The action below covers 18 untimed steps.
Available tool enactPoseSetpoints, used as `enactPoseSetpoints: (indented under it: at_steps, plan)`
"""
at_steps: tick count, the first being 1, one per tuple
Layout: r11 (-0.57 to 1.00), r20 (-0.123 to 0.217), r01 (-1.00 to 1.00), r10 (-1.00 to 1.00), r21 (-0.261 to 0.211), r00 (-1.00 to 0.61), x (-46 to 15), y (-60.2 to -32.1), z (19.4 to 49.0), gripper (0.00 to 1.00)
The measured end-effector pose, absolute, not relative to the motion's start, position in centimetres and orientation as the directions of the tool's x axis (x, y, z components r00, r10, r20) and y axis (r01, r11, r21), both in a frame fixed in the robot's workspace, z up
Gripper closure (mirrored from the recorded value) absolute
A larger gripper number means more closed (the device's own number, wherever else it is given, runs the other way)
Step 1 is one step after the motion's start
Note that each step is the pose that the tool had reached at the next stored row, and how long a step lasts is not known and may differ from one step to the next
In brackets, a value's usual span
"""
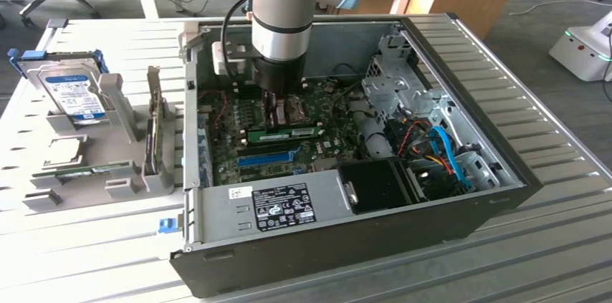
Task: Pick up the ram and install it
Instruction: 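Press down the ram until it locks into place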
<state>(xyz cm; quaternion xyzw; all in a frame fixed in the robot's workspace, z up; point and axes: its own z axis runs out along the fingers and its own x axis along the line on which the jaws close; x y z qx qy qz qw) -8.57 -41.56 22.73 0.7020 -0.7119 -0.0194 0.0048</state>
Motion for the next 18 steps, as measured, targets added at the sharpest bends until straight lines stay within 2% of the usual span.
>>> enactPoseSetpoints:
  at_steps: [18]
  plan:
    - [0.014, -0.021, -0.999, -1.0, 0.034, -0.014, -8.57, -41.57, 22.61, 0.89]
